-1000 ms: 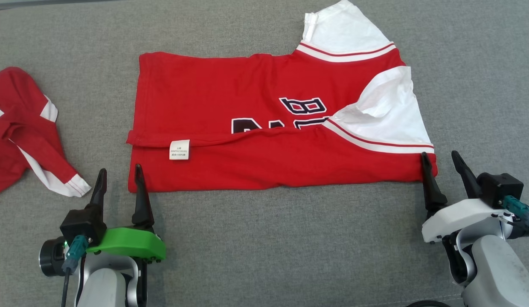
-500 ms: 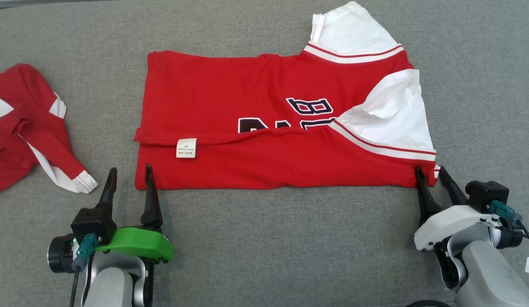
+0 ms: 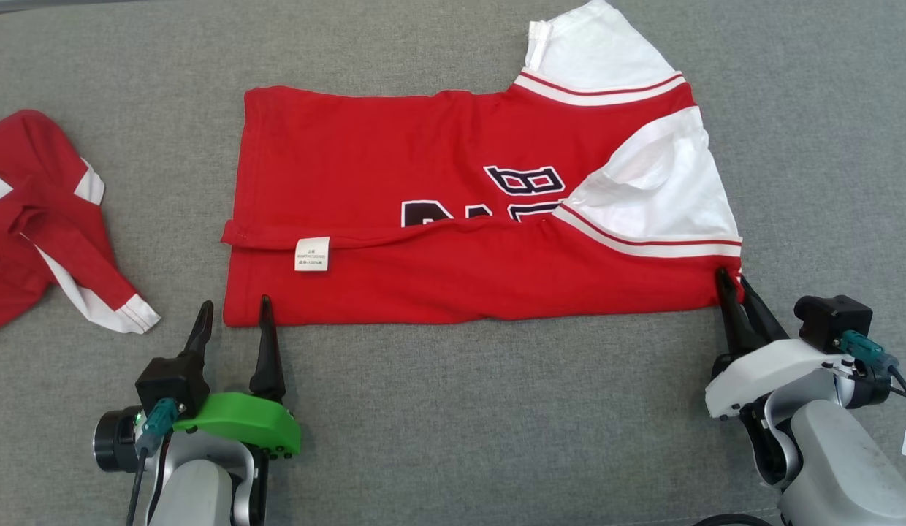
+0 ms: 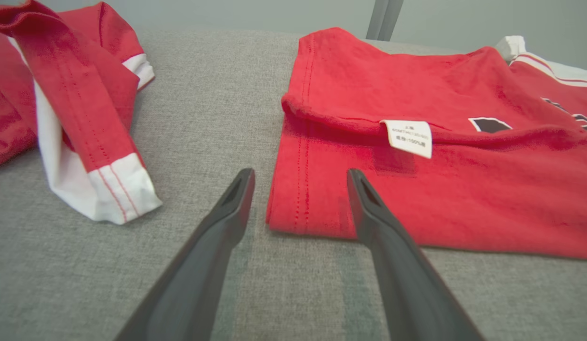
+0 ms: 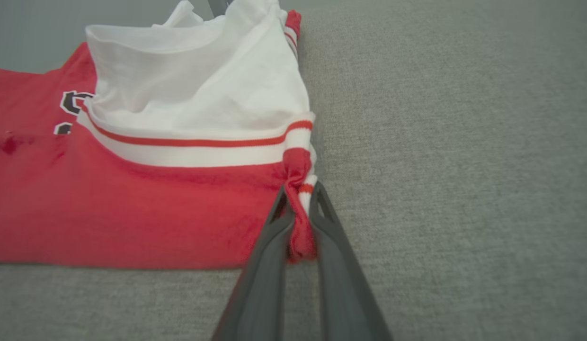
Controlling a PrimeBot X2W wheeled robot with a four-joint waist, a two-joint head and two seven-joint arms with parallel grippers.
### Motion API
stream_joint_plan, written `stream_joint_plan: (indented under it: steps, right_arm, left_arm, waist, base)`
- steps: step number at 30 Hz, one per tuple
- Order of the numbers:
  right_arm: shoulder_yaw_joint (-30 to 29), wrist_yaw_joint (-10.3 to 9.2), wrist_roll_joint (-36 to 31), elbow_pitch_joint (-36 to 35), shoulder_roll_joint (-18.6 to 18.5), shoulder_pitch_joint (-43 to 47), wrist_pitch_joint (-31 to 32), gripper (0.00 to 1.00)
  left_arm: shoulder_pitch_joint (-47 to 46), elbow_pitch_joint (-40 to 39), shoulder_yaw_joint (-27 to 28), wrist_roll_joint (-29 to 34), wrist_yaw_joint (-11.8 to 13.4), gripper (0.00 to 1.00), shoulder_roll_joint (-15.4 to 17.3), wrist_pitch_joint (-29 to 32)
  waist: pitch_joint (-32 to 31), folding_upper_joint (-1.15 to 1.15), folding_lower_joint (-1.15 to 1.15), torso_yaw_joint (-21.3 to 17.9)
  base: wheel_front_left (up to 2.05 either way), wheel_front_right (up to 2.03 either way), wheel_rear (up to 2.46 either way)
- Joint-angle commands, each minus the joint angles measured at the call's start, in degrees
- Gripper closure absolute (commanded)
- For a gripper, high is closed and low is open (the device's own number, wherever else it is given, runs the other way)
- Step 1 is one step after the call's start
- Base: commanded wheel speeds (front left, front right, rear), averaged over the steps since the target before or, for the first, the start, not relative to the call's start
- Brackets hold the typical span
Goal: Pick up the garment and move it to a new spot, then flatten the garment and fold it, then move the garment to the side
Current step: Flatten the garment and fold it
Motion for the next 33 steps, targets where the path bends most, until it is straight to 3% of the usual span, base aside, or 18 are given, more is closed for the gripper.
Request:
stream_joint_plan:
  steps: [1, 6, 7, 8, 9, 20, 33]
  right_arm:
    - [0.05, -0.09, 0.23, -0.3, -0.23, 0.16, -0.07, 1.0]
    - [0.71, -0.1, 0.25, -1.42, -0.58, -0.27, -0.08, 1.0]
    - [0.75, -0.09, 0.26, -1.61, -0.62, -0.34, -0.07, 1.0]
    - [0.77, -0.09, 0.29, -1.79, -0.65, -0.39, -0.07, 1.0]
    - [0.82, -0.1, 0.31, -1.9, -0.73, -0.41, -0.07, 1.0]
    - [0.28, -0.09, 0.65, -1.55, -0.41, -0.11, -0.08, 1.0]
    - [0.25, -0.1, 1.3, 1.57, 1.94, 5.08, -0.08, 1.0]
  left_arm:
    - [-0.73, 0.3, -0.09, -0.22, 0.16, 0.0, 0.24, 0.03]
    - [-1.93, 3.57, 0.02, -1.64, 0.23, 0.03, 0.23, 0.04]
    - [-2.29, 3.91, -0.09, -1.8, 0.03, 0.27, 0.23, 0.03]
    - [-2.59, 4.37, -0.16, -1.95, 0.01, 0.85, 0.25, 0.03]
    - [-2.79, 4.64, -0.21, -1.85, 0.13, 1.0, 0.25, 0.03]
    - [-2.3, 2.93, -0.27, -3.92, -1.06, 1.0, 0.28, 0.05]
    - [6.62, 0.68, 2.77, -1.8, -2.4, 1.0, 0.27, 0.03]
  waist:
    - [0.21, 0.01, 0.0, -0.19]
    - [1.11, 0.01, 0.0, -0.77]
    - [1.32, 0.01, 0.0, -0.82]
    - [1.51, 0.01, 0.0, -0.86]
    - [1.66, 0.01, 0.0, -0.89]
    - [0.4, 0.01, 0.0, -0.68]
    - [-15.04, 0.01, 0.0, -1.39]
  base:
    - [0.0, 0.0, 0.0]
    - [0.0, 0.0, 0.0]
    - [0.0, 0.0, 0.0]
    - [0.0, 0.0, 0.0]
    - [0.0, 0.0, 0.0]
    - [0.0, 0.0, 0.0]
    - [0.0, 0.0, 0.0]
